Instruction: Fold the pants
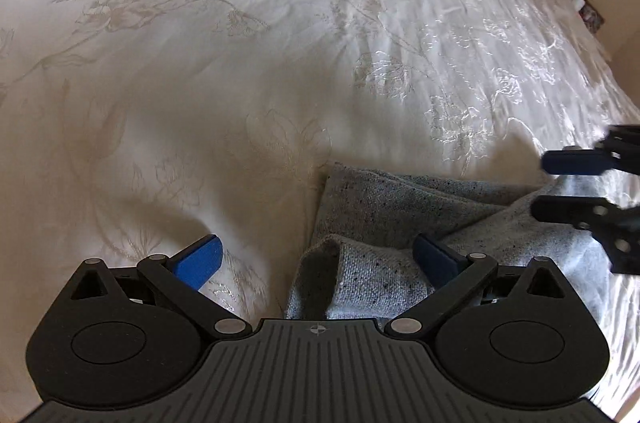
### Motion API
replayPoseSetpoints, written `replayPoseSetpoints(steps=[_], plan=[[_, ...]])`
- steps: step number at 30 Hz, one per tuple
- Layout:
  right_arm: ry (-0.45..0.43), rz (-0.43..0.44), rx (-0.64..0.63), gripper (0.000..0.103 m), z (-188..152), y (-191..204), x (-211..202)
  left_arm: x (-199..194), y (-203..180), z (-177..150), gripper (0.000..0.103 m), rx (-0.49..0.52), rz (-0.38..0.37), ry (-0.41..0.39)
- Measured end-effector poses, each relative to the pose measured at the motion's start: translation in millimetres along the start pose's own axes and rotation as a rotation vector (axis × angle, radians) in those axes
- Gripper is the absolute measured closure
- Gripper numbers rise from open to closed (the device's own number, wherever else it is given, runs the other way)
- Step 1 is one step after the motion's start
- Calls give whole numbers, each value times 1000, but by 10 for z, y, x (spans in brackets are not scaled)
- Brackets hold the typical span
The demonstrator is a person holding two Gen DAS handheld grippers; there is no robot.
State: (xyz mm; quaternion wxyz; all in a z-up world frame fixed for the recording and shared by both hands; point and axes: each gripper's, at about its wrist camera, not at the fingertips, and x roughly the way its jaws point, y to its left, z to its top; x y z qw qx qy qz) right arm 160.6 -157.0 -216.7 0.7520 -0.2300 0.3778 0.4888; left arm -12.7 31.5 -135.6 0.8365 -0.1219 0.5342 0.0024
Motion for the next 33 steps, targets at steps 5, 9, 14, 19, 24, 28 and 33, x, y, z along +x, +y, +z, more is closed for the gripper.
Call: replayPoseSetpoints(steps=[5, 9, 14, 19, 24, 28, 33], plan=[[113, 163, -125, 54, -6, -202, 205, 19, -29, -8, 0, -4, 11, -10], [135, 208, -123, 53, 20, -313, 247, 28, -18, -2, 0, -11, 10, -12], [61, 223, -81, 49, 85, -427, 43, 26, -6, 30, 0, 3, 10, -9], [-51, 203, -126, 55, 63, -174, -170, 51, -4, 51, 0, -8, 11, -4], [-97, 130, -4, 99, -75, 52, -177, 97, 9, 163, 0, 20, 24, 4], [-71, 117, 142, 99, -175, 162, -61, 121, 9, 198, 0, 44, 30, 10], [16, 80, 222, 92, -330, 278, 227, 65, -36, 265, 1, 80, 62, 5]])
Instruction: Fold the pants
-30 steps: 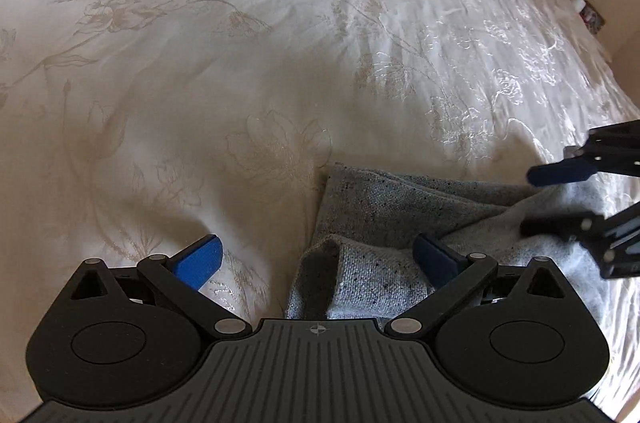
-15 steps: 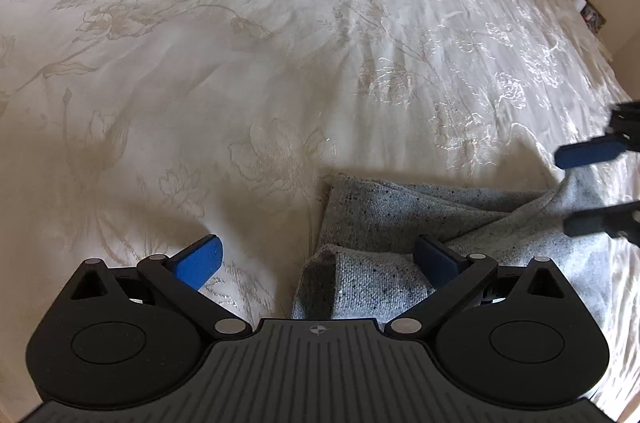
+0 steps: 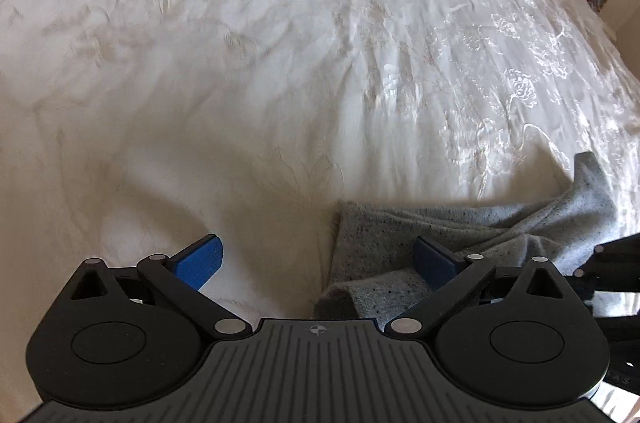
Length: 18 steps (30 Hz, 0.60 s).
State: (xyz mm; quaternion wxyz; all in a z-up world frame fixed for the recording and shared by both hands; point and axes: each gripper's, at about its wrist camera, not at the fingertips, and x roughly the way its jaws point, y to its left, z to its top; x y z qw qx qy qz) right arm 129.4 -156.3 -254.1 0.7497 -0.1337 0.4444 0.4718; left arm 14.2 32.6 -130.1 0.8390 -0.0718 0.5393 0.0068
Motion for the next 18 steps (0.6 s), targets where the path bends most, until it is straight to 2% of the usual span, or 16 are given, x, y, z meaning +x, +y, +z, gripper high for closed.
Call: replayPoseSetpoints(steps=[2, 4, 8, 10, 12, 13, 14, 16, 18], plan=[[10, 7, 20, 92, -10, -4, -17, -131, -35, 15, 1, 24, 11, -47], [29, 5, 6, 91, -59, 20, 17, -254, -96, -10, 1, 48, -10, -87], [39, 11, 17, 90, -162, 133, 54, -359, -297, -213, 1, 161, -65, -105], [47, 63, 38, 91, -204, 173, 28, -331, -346, -367, 1, 195, -81, -74], [52, 89, -1, 91, -257, 289, 20, -174, -338, -542, 0, 195, -52, 29], [47, 86, -35, 90, -270, 358, 3, -42, -303, -639, 0, 188, -32, 114], [39, 84, -46, 88, -280, 405, -36, 2, -234, -693, 0, 142, -58, 138], [-6, 71, 11, 88, -227, 366, -149, -34, -138, -733, 0, 67, -78, 124], [-106, 22, 83, 88, -131, 237, -326, -72, -186, -739, 0, 88, -59, 118]])
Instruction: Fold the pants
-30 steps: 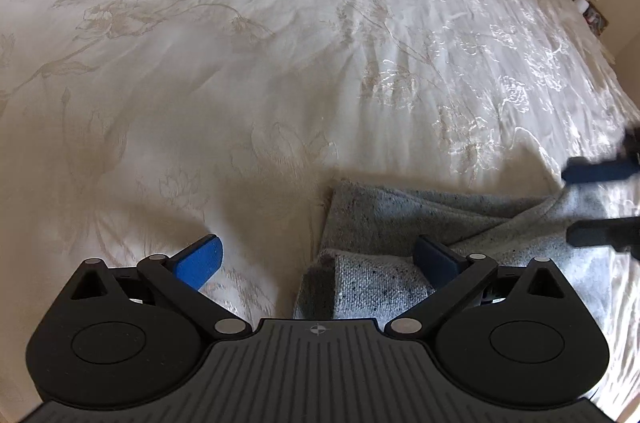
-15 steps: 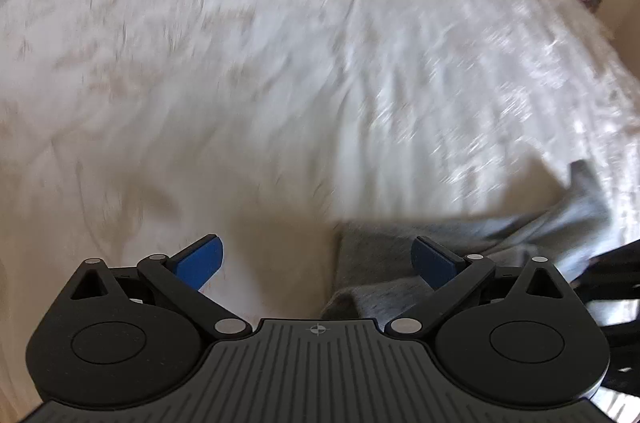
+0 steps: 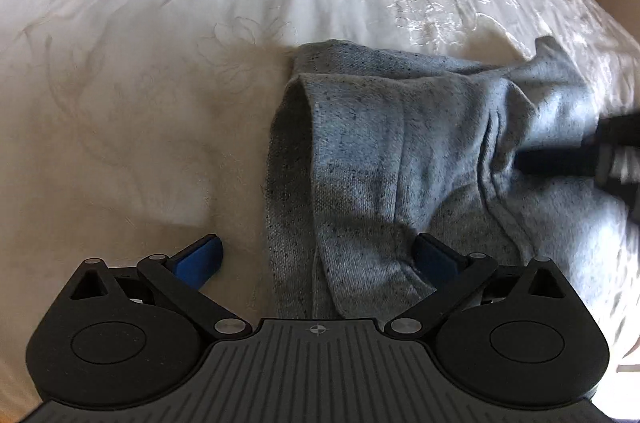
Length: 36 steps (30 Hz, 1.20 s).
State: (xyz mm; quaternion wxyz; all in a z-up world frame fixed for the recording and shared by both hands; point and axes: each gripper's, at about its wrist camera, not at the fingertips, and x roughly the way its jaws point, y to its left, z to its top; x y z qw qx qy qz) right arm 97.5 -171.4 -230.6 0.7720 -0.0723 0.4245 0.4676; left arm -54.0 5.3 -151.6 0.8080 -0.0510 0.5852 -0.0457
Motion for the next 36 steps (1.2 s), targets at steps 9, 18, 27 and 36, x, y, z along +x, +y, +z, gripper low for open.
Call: replayPoseSetpoints(steps=[9, 18, 27, 36], plan=[[39, -164, 236, 85, 119, -423, 281, -41, 60, -123, 0, -22, -11, -19], [-112, -271, 191, 81, 4, -169, 31, -167, 64, -181, 1, -12, -17, -35], [12, -226, 136, 51, -76, -120, 338, -207, 3, -145, 1, -3, -157, -25], [-81, -72, -136, 31, 248, 108, 113, 26, -123, -282, 2, -14, -166, 68]])
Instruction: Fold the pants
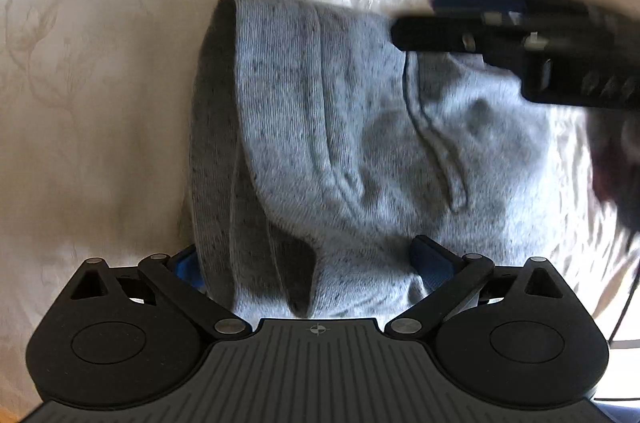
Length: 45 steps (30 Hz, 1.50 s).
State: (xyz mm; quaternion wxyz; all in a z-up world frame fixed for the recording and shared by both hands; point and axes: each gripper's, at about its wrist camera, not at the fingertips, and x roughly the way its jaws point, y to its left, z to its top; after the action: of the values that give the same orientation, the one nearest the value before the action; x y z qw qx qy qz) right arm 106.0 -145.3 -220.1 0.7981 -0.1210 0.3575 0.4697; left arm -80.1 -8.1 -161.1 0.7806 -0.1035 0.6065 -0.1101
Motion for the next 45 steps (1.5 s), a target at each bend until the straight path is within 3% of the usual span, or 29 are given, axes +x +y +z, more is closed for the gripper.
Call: replayPoseSetpoints(steps=[2, 7, 9, 13, 19, 21, 23, 24, 26, 28, 29, 31, 34, 37, 42, 45], plan=[[37, 96, -99, 19, 140, 42, 125, -4, 32, -31, 2, -21, -2, -8], [135, 276, -335, 19, 402, 204, 494, -17, 53, -89, 1, -27, 7, -29], [196, 337, -385, 27, 476, 215, 710, -24, 60, -137, 1, -26, 14, -41], [309, 341, -345, 80, 553, 178, 962, -21, 29, -195, 1, -20, 30, -46], [232, 295, -274, 81, 753, 64, 827, -188, -3, -71, 2, 48, 99, -65], [258, 253, -233, 76, 679, 51, 1003, -48, 31, -82, 0, 41, 89, 7], [251, 220, -185, 56, 599, 48, 1083, 18, 94, -102, 1, 10, 64, 35], [228, 211, -145, 53, 593, 8, 1039, -18, 105, -102, 1, 1, 49, 32], [134, 156, -37, 35, 594, -94, 771, -161, 119, -122, 1, -2, 29, 1], [-3, 98, 99, 25, 508, -272, 342, -345, 112, -143, 1, -1, 20, -46], [-59, 52, 165, 12, 420, -376, 118, -450, 110, -145, 1, -7, 13, -77], [-127, -43, 272, 3, 181, -571, -277, -609, 116, -110, 1, -30, -10, -135], [-97, -190, 404, 1, -292, -808, -664, -619, 161, 46, 1, -74, -41, -181], [-26, -236, 528, 0, -757, -993, -847, -365, 217, 186, 1, -131, -71, -146], [33, -171, 671, 0, -1238, -1108, -837, 1, 201, 211, 0, -138, -53, -46], [46, -102, 740, 0, -1375, -1180, -714, 92, 228, 185, 0, -122, -48, -45]])
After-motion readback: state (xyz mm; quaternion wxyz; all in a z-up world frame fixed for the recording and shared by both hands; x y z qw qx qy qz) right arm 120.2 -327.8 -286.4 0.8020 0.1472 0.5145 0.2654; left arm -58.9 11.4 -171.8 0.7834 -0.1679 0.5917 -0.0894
